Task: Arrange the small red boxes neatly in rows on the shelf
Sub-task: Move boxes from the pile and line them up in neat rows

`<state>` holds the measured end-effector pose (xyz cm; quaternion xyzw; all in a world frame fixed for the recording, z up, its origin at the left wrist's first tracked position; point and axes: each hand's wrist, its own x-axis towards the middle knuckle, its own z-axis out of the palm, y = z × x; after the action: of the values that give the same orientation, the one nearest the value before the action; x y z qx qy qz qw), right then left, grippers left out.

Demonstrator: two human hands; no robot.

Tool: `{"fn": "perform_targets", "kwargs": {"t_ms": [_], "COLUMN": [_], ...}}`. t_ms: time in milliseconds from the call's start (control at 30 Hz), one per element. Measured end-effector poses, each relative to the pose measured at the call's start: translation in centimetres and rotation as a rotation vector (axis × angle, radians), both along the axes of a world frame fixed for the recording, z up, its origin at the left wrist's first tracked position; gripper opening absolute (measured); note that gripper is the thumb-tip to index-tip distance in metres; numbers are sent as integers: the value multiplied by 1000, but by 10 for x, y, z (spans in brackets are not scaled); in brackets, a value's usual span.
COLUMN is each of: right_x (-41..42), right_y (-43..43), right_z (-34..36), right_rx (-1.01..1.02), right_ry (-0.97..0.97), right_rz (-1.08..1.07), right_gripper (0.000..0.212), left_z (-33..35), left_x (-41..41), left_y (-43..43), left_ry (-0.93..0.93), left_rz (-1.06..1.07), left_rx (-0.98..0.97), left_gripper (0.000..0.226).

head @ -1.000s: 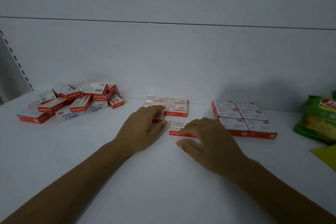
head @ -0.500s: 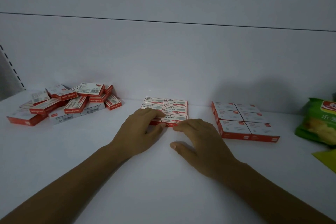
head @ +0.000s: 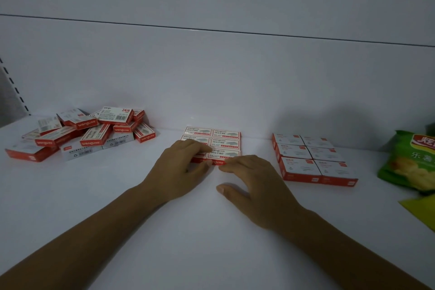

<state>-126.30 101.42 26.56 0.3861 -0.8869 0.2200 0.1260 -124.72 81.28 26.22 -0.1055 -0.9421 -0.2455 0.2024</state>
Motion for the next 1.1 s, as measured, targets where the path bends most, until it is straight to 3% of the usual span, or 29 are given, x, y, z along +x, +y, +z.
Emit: {"fn": "perform_targets", "kwargs": {"t_ms": [167, 467, 600, 767, 967, 1100], "right_x": [6, 13, 19, 26, 39, 37], "right_y": [2, 2, -4, -51, -126, -181], "right_z": [-1, 5, 11, 31, 28, 33], "right_rx": [-6, 30, 108, 56, 57, -2], "right_ry": [39, 166, 276, 380, 335, 269], "right_rz": [-5, -127, -143, -120, -91, -97], "right_gripper": [47, 40, 43, 42, 38, 39], "left_z": [-1, 4, 5, 8, 14, 12], "left_x": [2, 1, 6, 27, 51, 60], "left_y": [2, 7, 3, -41, -150, -211], "left_ry": [-6, -38, -31, 144, 221, 292], "left_rz": [3, 0, -20, -244, -206, -192], "left_rx": [1, 226, 256, -18, -287, -308], "left_gripper": [45, 34, 43, 54, 51, 47]}}
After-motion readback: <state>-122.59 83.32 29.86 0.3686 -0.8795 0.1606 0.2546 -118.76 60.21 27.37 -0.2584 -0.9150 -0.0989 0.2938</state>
